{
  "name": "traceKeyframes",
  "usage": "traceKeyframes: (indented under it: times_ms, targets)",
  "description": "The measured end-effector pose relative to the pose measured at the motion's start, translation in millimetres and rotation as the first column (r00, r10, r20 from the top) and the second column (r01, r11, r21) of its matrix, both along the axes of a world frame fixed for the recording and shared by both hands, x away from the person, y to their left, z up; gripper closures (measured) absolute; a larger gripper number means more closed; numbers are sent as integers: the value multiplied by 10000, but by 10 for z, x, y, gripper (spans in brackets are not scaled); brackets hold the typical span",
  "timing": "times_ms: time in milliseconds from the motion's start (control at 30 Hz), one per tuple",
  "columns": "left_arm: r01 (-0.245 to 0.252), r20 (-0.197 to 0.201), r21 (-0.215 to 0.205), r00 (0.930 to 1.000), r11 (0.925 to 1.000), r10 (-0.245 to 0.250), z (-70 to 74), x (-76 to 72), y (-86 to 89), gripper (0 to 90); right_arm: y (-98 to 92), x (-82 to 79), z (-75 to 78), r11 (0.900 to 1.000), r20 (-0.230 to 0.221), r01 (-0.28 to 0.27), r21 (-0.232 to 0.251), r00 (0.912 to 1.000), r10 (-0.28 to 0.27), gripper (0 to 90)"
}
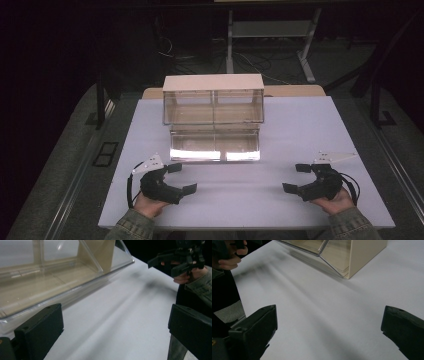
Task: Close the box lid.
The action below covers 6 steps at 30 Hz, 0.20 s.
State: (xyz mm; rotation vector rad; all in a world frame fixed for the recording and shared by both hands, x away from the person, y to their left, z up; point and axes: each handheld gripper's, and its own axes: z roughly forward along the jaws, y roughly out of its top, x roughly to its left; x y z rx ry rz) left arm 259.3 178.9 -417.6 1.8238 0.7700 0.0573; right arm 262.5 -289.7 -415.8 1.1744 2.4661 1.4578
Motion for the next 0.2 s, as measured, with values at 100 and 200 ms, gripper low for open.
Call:
traceKeyframes:
  times_ms: [100,200]
  targets:
    - [83,-77,224,9999,9997,-81,-42,-6,-29,0,1,-3,-1,10000,-4,-25,-16,10000,25,2]
    - [146,-157,334,9998,9993,-141,-60,-6,-53,0,6,-11,2,10000,14,-31,-17,10000,31,3]
